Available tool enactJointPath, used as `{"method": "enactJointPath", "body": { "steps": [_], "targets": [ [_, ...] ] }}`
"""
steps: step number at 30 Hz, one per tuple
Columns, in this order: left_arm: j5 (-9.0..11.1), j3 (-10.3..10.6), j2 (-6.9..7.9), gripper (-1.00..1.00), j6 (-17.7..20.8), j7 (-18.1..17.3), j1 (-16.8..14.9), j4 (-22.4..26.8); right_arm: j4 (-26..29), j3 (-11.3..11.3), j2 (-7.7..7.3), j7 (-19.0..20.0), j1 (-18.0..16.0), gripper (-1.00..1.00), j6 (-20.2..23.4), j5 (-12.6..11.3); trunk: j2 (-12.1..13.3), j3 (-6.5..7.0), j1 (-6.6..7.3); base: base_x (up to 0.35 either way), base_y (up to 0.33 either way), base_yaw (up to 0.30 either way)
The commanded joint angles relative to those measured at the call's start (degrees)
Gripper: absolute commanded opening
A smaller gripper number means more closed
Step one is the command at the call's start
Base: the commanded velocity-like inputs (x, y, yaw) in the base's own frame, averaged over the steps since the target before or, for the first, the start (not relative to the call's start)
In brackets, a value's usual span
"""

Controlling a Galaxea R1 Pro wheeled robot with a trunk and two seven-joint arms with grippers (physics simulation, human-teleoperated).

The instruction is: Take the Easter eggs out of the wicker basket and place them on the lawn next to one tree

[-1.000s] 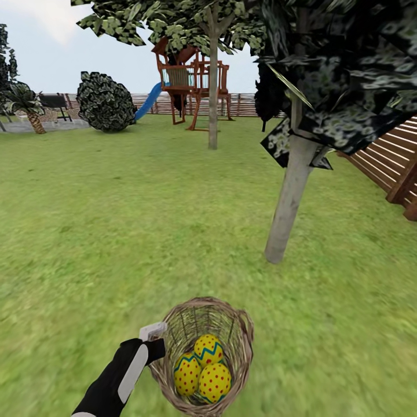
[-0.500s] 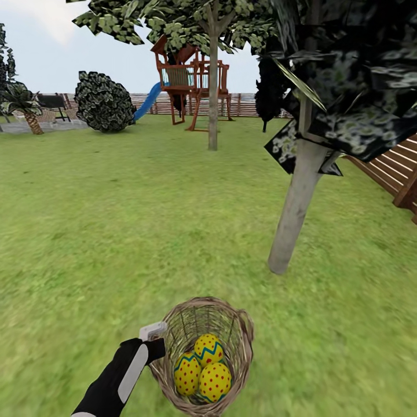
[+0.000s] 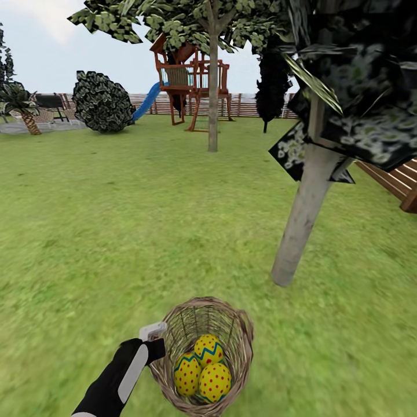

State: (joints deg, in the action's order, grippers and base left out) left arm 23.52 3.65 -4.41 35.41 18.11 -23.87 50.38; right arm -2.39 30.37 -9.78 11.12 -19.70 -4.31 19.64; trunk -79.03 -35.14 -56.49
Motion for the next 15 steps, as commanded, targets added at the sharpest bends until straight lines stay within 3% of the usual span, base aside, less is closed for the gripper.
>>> {"method": "enactJointPath", "body": {
  "steps": [1,15],
  "targets": [
    [0.94,0.13,0.01,-1.0,0.01,0.53,-0.04,0.08,-0.25,0.48,-0.06,0.05,-0.08,1.0,-0.42,0.49,-0.03,-0.05,-0.03,0.338,0.0,0.0],
    [0.94,0.13,0.01,-1.0,0.01,0.53,-0.04,0.07,-0.25,0.48,-0.06,0.05,-0.08,1.0,-0.43,0.49,-0.03,-0.05,-0.03,0.338,0.0,0.0]
  ]
}}
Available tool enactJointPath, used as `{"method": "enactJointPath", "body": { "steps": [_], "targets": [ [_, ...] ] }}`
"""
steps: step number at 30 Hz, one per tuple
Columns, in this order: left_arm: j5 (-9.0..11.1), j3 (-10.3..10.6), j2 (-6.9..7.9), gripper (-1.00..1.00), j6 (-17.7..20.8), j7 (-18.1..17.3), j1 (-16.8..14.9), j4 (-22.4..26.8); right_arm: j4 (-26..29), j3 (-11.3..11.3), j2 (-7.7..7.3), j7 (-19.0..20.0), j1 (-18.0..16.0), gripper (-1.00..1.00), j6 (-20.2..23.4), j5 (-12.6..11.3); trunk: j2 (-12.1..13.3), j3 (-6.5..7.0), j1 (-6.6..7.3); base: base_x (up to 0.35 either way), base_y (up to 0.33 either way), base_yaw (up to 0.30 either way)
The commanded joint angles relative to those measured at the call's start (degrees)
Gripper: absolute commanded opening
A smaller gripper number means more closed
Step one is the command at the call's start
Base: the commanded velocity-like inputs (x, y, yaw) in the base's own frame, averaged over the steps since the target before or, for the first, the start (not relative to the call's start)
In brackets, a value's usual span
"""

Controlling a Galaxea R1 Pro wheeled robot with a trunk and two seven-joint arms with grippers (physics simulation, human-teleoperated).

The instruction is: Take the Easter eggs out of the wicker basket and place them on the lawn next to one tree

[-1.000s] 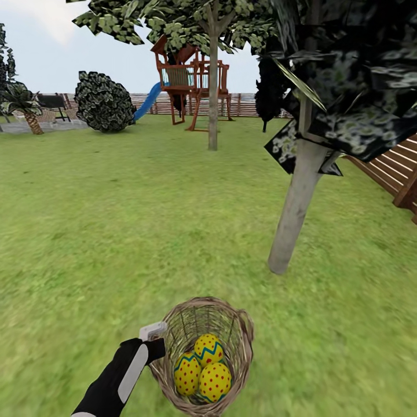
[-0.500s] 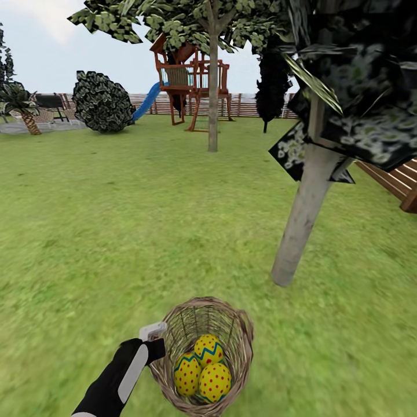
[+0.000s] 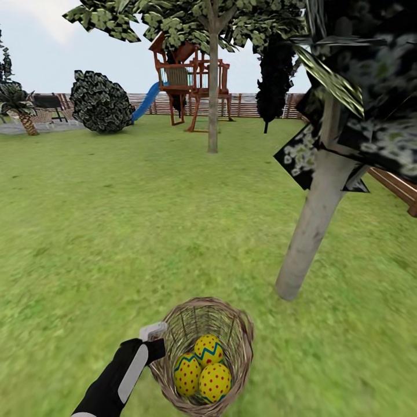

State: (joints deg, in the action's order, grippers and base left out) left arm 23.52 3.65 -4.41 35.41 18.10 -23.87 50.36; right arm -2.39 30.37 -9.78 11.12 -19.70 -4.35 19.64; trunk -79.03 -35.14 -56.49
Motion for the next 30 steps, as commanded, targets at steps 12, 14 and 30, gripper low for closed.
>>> {"method": "enactJointPath", "body": {
  "steps": [12,14,30],
  "targets": [
    [0.92,0.13,0.01,-1.0,-0.07,0.53,-0.03,0.6,-0.07,0.65,0.04,0.51,-0.08,1.0,-0.31,-0.37,-0.03,0.15,-0.03,0.266,0.0,-0.101],
    [0.92,0.13,0.01,-1.0,-0.07,0.53,-0.03,0.61,-0.07,0.66,0.03,0.51,-0.08,1.0,-0.31,-0.39,-0.03,0.24,-0.03,0.004,0.0,-0.261],
    [0.92,0.08,0.01,-1.0,0.0,0.53,-0.03,0.53,-0.07,1.05,0.2,-1.24,-0.08,1.0,0.39,-0.82,-0.03,0.42,-0.03,0.0,0.0,-0.271]
  ]
}}
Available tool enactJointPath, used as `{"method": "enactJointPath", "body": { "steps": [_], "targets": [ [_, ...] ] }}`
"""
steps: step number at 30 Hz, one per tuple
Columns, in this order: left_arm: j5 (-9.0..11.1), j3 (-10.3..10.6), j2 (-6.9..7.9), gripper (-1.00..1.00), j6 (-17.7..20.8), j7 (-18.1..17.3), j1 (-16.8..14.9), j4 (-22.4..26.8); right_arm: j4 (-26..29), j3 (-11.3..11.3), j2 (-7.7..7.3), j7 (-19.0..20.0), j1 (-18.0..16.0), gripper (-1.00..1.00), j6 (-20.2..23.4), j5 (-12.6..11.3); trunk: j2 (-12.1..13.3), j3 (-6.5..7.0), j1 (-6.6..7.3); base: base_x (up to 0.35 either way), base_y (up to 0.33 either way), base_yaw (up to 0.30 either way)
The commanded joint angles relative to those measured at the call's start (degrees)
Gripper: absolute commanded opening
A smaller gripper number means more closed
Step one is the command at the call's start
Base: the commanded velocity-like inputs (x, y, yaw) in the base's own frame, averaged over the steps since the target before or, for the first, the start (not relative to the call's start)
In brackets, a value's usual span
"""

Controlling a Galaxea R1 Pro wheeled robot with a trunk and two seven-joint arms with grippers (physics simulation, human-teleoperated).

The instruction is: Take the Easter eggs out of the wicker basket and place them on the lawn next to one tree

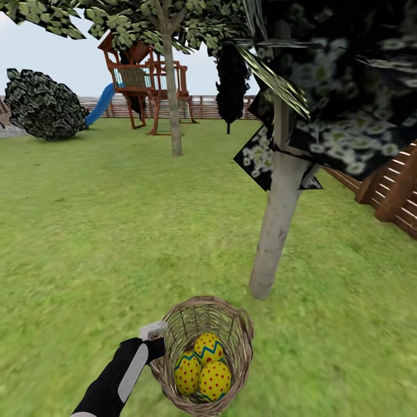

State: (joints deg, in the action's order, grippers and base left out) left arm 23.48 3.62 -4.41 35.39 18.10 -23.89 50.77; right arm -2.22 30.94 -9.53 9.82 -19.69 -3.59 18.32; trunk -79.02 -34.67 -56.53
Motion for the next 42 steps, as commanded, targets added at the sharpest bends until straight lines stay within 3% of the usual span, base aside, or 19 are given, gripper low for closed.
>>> {"method": "enactJointPath", "body": {
  "steps": [1,4,7,9,20,27,28,31,32,36,40,42],
  "targets": [
    [0.95,0.11,0.02,-1.0,0.03,0.53,-0.02,0.12,-0.24,0.45,-0.05,0.03,-0.09,1.0,-0.36,0.49,-0.03,-0.08,0.0,0.055,0.0,-0.281],
    [0.95,0.15,0.02,-1.0,0.03,0.53,-0.02,0.08,-0.17,0.63,-0.1,-0.12,-0.09,1.0,-0.5,0.41,-0.03,-0.16,0.0,0.223,0.0,-0.281],
    [0.95,0.13,0.02,-1.0,0.03,0.53,-0.02,-0.06,-0.15,0.68,-0.12,-0.15,-0.09,1.0,-0.47,-2.62,-0.03,-0.25,0.0,0.332,0.0,-0.281],
    [0.95,0.14,0.02,-1.0,0.03,0.53,-0.02,-0.05,-0.17,0.63,-0.14,-0.15,-0.09,1.0,-0.49,-3.17,-0.03,-0.31,0.0,0.338,0.0,-0.277],
    [0.95,0.16,0.02,-1.0,-0.05,0.53,-0.02,-0.13,-0.18,0.18,-0.18,-0.15,-0.09,1.0,-0.4,-2.76,-0.03,-0.39,0.0,0.334,0.0,-0.059],
    [0.96,0.11,-0.02,-1.0,-0.11,0.53,-0.02,-0.49,1.07,0.26,-0.7,0.07,-1.03,1.0,0.21,-2.73,-0.03,-0.39,0.0,0.019,0.0,0.0],
    [0.96,0.1,0.0,-1.0,-0.15,0.58,-0.02,-0.46,2.26,0.28,-0.7,0.01,-1.6,1.0,2.39,-2.74,-0.03,-0.39,0.0,0.0,0.0,0.0],
    [0.94,0.16,0.02,-1.0,-0.23,0.62,-0.02,-0.42,13.55,0.41,-0.45,-0.55,-4.82,1.0,18.21,-2.88,-0.03,-0.39,0.0,0.0,0.0,0.0],
    [0.95,0.16,0.02,-1.0,-0.23,0.62,-0.02,-0.47,15.17,0.43,-0.42,-1.56,-6.23,1.0,19.65,-2.95,-0.03,-0.39,0.0,0.0,0.0,0.0],
    [0.95,0.1,-0.01,-1.0,-0.17,0.65,-0.02,-0.45,15.51,0.56,-0.31,-1.98,-7.36,1.0,18.02,-2.86,-0.03,-0.39,0.0,0.0,0.0,0.0],
    [0.95,0.16,-0.06,-1.0,-0.08,0.75,-0.02,-0.49,15.9,0.45,-0.31,-1.52,-7.38,1.0,17.41,-2.84,-1.64,-1.11,-0.88,0.0,0.0,0.0],
    [0.91,0.16,-0.07,-1.0,-0.13,0.79,-0.02,-0.53,16.0,0.42,-0.47,1.46,-7.38,1.0,14.89,-2.81,-2.44,-1.47,-1.32,0.0,0.0,0.0]
  ]
}}
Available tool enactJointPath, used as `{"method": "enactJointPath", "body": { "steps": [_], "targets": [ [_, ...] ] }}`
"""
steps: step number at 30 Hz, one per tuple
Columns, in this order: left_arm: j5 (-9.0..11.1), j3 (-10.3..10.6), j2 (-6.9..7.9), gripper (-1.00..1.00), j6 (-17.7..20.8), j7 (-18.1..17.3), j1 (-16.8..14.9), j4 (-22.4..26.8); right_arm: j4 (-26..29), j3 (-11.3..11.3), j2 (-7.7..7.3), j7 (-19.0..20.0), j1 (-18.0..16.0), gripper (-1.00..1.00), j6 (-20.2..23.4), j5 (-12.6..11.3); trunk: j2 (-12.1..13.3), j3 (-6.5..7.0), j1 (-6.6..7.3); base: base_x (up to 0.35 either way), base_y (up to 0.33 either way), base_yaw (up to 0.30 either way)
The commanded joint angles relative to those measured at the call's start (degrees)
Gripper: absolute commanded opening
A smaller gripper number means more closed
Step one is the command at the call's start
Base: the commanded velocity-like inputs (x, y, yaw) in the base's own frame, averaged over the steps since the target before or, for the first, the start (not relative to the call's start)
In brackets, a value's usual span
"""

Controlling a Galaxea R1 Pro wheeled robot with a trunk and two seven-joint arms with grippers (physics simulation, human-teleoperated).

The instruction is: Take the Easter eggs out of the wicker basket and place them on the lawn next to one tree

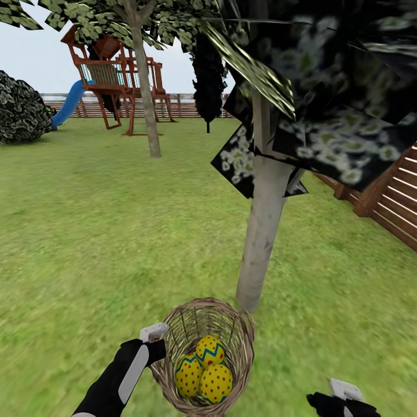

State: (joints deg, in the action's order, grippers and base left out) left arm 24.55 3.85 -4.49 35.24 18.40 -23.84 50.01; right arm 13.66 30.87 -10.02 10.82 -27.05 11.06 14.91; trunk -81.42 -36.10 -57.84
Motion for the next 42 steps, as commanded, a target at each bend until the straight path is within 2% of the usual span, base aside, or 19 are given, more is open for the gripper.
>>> {"method": "enactJointPath", "body": {
  "steps": [1,2,3,4,5,13,14,15,17,18,20,21,24,29,42],
  "targets": [
    [-0.18,-0.02,0.01,-1.0,0.01,0.54,-0.06,0.25,0.03,0.45,-0.07,6.03,-0.02,1.0,-1.15,0.58,-0.45,-0.23,-0.22,0.0,0.0,0.0],
    [-0.19,0.06,0.01,-1.0,-0.01,0.55,-0.06,0.26,-0.12,0.48,-0.28,14.81,-0.02,1.0,-2.19,0.55,-0.85,-0.41,-0.44,0.0,0.0,0.0],
    [-0.2,0.12,0.01,-1.0,-0.05,0.49,-0.06,0.28,-0.14,0.49,-0.35,20.39,-0.02,1.0,-2.64,0.56,-1.25,-0.58,-0.66,0.0,0.0,0.0],
    [-0.2,0.19,0.01,-1.0,-0.07,0.43,-0.06,0.38,-0.09,0.5,-0.39,23.61,0.04,1.0,-2.86,0.56,-1.65,-0.76,-0.88,0.0,0.0,0.0],
    [-0.2,0.24,0.01,-1.0,-0.08,0.42,-0.06,0.48,-0.06,0.5,-0.42,24.51,0.05,1.0,-2.93,0.56,-2.05,-0.94,-1.1,0.0,0.0,0.0],
    [-0.12,0.06,-0.08,-1.0,-0.16,0.32,-0.06,0.38,-0.21,0.5,-0.99,24.77,0.31,1.0,-4.55,0.47,-5.26,-2.38,-2.86,0.0,0.0,0.0],
    [-0.11,0.03,-0.08,-1.0,-0.12,0.32,-0.06,0.54,-0.14,0.56,-1.48,24.96,0.36,1.0,-4.55,0.42,-5.66,-2.56,-3.08,0.0,0.0,0.0],
    [-0.11,0.03,-0.08,-1.0,-0.13,0.32,-0.06,0.52,-0.2,1.39,-3.19,25.34,0.51,1.0,-4.48,-0.2,-6.06,-2.74,-3.3,0.0,0.0,0.0],
    [-0.11,0.02,-0.06,-1.0,-0.13,0.32,-0.06,0.57,-0.52,6.32,-5.28,25.61,0.64,1.0,-4.4,-4.19,-6.86,-3.1,-3.74,0.0,0.0,0.0],
    [-0.11,0.02,-0.08,-1.0,-0.12,0.32,-0.06,0.67,-0.66,7.14,-6.04,25.68,0.75,1.0,-4.27,-5.01,-7.26,-3.28,-3.96,0.0,0.0,0.0],
    [-0.11,0.09,-0.08,-1.0,-0.1,0.32,-0.06,0.52,-0.99,7.58,-7.26,31.87,0.93,1.0,-3.86,-5.39,-8.07,-3.64,-4.4,0.0,0.0,0.0],
    [-0.11,0.1,-0.08,-1.0,-0.1,0.31,-0.06,0.58,-1.38,7.56,-7.58,33.57,0.94,1.0,-3.8,-5.41,-8.47,-3.82,-4.62,0.0,0.0,0.0],
    [-0.11,-0.06,-0.08,-1.0,-0.16,0.32,-0.06,0.48,-1.9,7.6,-8.47,35.02,0.94,1.0,-3.54,-5.42,-9.67,-4.35,-5.28,0.0,0.0,0.0],
    [-0.11,-0.07,-0.02,-1.0,-0.17,0.32,-0.06,0.44,-2.23,7.58,-8.78,35.08,0.96,1.0,-3.5,-5.42,-11.68,-5.25,-6.37,0.0,0.0,0.0],
    [-0.08,-0.14,0.01,-1.0,-0.13,0.29,-0.06,0.31,-2.78,7.54,-8.46,34.47,1.0,1.0,-3.67,-5.24,-16.89,-7.59,-9.23,0.0,0.0,0.0]
  ]
}}
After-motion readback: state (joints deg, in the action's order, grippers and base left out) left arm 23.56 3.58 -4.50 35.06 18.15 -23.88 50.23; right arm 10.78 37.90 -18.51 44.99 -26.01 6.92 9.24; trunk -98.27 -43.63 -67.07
